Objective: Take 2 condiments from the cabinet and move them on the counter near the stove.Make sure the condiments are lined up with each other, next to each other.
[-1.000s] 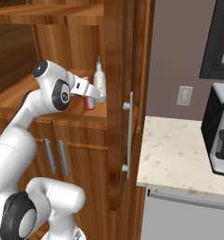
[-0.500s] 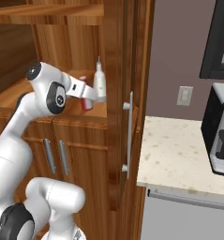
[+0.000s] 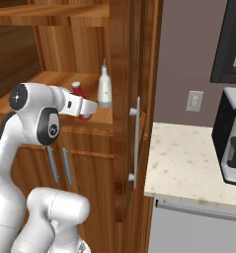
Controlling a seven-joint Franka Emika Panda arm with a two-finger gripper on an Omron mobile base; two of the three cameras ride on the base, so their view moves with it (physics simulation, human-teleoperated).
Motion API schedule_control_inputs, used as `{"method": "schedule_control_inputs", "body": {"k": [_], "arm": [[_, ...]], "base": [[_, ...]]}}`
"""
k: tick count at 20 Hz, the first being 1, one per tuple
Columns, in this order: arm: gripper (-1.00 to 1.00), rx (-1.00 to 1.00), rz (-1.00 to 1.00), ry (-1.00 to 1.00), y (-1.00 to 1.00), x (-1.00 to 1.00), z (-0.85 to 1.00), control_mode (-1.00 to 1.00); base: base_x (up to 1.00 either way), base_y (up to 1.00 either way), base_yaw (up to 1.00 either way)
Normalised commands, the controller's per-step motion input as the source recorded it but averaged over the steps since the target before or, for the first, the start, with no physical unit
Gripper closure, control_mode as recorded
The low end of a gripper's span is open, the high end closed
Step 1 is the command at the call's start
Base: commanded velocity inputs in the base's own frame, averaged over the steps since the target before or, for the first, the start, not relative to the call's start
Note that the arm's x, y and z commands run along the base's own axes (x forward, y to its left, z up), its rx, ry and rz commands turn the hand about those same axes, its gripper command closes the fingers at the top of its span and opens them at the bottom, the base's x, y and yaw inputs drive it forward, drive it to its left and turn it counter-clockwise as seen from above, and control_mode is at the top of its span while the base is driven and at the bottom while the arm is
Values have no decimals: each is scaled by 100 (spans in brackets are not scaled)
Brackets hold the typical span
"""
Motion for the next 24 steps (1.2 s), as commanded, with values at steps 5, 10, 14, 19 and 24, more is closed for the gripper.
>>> {"method": "schedule_control_inputs", "body": {"k": [5, 10, 14, 19, 24], "arm": [[100, 1, 15, 7, 0, -41, 72, -100], [100, 0, 16, 14, 2, -47, 32, -100], [100, 0, 17, 2, 9, -54, -5, -100], [100, 0, 18, 0, 5, -58, -2, -100], [100, 0, 11, -1, 3, -45, 0, -100]], "base": [[0, 0, 0], [0, 0, 0], [0, 0, 0], [0, 0, 0], [0, 0, 0]]}}
